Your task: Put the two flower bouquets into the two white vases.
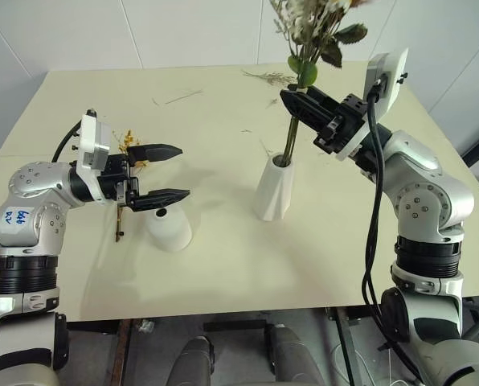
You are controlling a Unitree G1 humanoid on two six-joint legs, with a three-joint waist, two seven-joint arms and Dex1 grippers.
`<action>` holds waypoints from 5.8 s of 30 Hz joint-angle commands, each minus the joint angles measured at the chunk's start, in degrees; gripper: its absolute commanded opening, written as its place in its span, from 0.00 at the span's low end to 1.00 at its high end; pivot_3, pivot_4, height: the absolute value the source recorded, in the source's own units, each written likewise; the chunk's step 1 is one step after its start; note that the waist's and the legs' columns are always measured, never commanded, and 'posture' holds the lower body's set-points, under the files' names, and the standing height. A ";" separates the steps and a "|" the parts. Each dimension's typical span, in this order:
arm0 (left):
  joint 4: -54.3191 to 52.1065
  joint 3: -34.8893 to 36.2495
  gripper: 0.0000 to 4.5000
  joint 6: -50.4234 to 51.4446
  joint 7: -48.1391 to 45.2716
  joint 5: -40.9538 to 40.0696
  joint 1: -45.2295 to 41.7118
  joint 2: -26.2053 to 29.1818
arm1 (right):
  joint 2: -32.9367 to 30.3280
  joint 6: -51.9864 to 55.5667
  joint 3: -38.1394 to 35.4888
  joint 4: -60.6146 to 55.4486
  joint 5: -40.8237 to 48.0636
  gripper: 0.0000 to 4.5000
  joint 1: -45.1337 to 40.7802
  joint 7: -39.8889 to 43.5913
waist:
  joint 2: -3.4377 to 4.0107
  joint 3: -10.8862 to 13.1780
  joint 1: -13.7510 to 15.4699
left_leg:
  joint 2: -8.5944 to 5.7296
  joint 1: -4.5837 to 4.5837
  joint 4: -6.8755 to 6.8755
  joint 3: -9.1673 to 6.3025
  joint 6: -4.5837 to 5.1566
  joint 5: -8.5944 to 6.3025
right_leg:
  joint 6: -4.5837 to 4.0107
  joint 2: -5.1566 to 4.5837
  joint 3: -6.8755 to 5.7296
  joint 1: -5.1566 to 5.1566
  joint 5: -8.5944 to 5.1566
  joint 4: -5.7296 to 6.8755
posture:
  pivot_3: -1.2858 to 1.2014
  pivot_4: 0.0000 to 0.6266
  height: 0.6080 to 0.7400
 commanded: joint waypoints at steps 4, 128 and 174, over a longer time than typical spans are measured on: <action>-1.16 1.63 1.00 -0.24 0.05 -0.83 -0.28 0.53 | -0.77 -3.30 -1.60 -1.53 0.68 0.78 0.45 1.16 | 0.00 0.00 0.02 | 0.00 0.00 -0.02 0.00 0.00 0.00 | 0.00 0.00 0.00 0.00 0.00 -0.01 | 0.52 0.24 1.00; 5.44 -0.25 1.00 -2.54 -2.49 1.28 -5.98 -1.50 | -2.84 -2.24 0.58 -4.75 -1.90 0.04 1.64 5.51 | -0.01 -0.01 0.01 | -0.09 -0.70 0.31 -0.02 -0.06 0.22 | -0.05 -0.04 0.01 -0.93 0.00 0.81 | 0.52 0.24 1.00; 4.67 2.01 1.00 11.20 18.08 12.07 -4.25 11.23 | -29.90 5.62 -9.01 -20.40 9.09 0.99 28.32 19.78 | -0.06 0.01 0.17 | -0.13 -0.54 0.32 -0.02 0.02 0.24 | -0.04 -0.03 0.02 -0.70 0.00 0.75 | 0.52 0.24 1.00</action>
